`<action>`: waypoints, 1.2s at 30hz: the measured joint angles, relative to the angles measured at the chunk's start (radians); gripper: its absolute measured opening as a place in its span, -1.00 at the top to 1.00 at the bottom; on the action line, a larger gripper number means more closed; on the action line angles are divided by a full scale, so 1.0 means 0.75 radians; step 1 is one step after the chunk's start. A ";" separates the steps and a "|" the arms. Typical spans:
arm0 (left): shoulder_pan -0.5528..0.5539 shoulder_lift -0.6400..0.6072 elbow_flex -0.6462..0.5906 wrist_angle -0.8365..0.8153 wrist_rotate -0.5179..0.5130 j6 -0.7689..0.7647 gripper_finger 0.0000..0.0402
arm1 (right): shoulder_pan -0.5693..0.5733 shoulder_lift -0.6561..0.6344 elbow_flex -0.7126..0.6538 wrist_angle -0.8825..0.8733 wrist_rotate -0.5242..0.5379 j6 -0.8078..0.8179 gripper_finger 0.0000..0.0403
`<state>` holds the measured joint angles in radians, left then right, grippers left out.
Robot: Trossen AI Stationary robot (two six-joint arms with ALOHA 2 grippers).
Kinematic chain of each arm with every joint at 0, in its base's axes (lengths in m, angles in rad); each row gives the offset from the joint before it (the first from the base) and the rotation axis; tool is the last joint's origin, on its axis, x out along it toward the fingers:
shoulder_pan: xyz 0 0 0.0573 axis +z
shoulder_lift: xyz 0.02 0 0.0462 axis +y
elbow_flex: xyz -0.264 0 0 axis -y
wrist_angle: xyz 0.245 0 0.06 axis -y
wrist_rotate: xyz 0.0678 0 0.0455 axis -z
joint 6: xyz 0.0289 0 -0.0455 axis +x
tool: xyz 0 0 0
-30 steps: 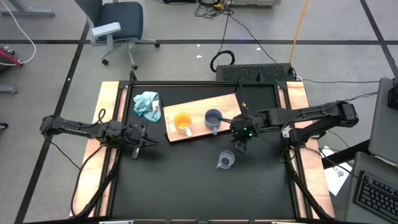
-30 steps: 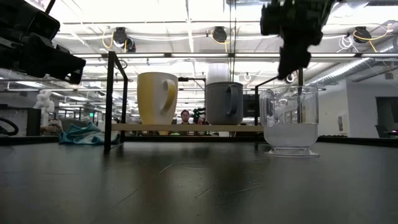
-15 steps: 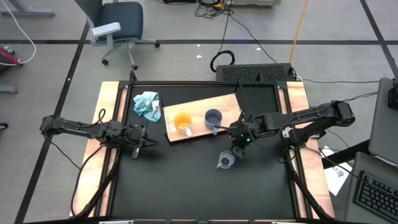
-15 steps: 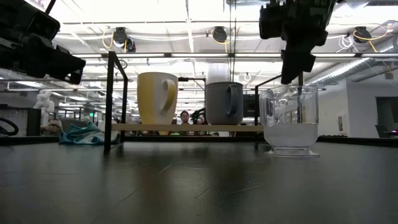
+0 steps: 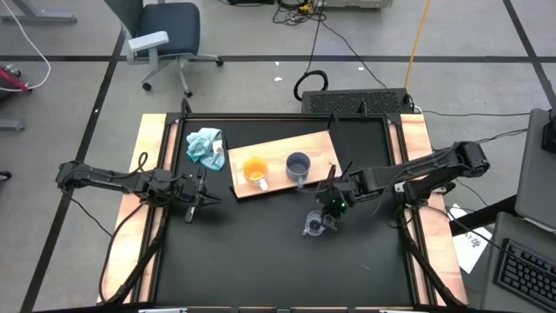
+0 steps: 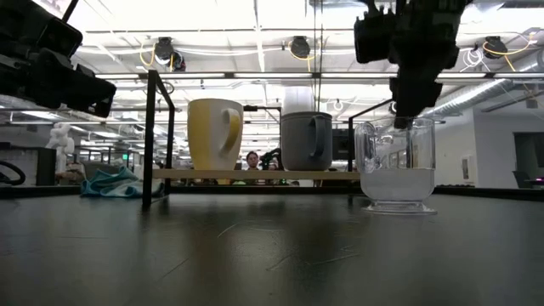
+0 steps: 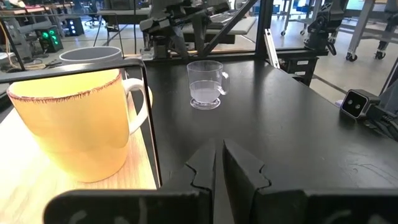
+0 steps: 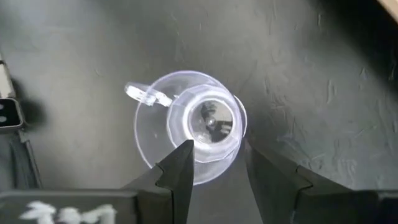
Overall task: Stack small to large cups/mugs on shelf
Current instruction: Put the transparent mug on the shelf
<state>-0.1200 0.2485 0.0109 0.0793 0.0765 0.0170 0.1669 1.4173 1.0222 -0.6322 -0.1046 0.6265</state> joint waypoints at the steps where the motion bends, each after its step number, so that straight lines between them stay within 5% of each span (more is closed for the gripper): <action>1: 0.000 0.000 0.000 -0.003 0.001 0.001 0.84 | 0.003 0.010 0.000 -0.003 0.000 0.011 0.32; 36: 0.000 0.000 0.000 -0.014 0.001 0.005 0.84 | 0.024 0.134 -0.002 0.008 -0.002 -0.029 0.35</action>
<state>-0.1200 0.2485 0.0109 0.0685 0.0770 0.0208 0.1852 1.5181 1.0210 -0.6260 -0.1059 0.6045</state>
